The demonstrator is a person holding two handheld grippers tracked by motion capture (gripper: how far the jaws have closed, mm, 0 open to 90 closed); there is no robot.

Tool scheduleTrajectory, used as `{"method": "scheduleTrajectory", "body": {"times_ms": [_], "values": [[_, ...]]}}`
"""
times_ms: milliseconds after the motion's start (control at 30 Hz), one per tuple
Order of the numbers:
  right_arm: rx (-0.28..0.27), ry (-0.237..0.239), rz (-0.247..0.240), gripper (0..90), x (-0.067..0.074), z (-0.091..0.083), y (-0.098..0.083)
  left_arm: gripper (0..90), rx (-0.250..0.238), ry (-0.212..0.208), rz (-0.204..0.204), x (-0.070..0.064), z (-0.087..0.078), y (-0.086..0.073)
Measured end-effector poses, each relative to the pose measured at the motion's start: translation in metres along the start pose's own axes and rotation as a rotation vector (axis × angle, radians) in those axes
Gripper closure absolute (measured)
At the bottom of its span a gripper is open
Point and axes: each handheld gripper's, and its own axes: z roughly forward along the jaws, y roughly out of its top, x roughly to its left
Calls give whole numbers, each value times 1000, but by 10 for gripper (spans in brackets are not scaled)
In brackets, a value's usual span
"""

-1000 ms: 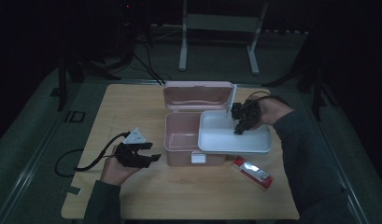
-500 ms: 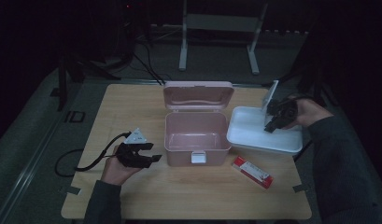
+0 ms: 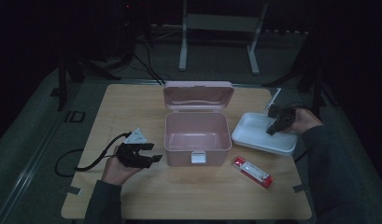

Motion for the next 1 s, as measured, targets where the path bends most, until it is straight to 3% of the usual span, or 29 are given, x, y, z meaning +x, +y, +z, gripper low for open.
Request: {"method": "scheduleTrajectory", "body": {"times_ms": [200, 433, 500, 567, 667, 733, 900, 1000], "values": [[56, 22, 16, 896, -3, 33, 8, 408, -1, 0, 1, 1, 0, -1], [100, 35, 31, 889, -3, 58, 4, 408, -1, 1, 0, 0, 0, -1], [91, 41, 39, 888, -3, 59, 3, 408, -1, 2, 1, 1, 0, -1], [39, 49, 65, 862, -6, 56, -1, 408, 1, 0, -2, 0, 1, -1], [34, 38, 71, 790, -5, 50, -3, 408, 3, 0, -1, 0, 1, -1], [18, 30, 65, 737, -2, 44, -2, 408, 1, 1, -2, 0, 1, -1], [-37, 87, 95, 655, 8, 31, -1, 408, 1, 2, 0, 0, 1, -1], [-37, 69, 98, 606, 16, 28, 0, 408, -2, 3, -1, 0, 1, -1]]}}
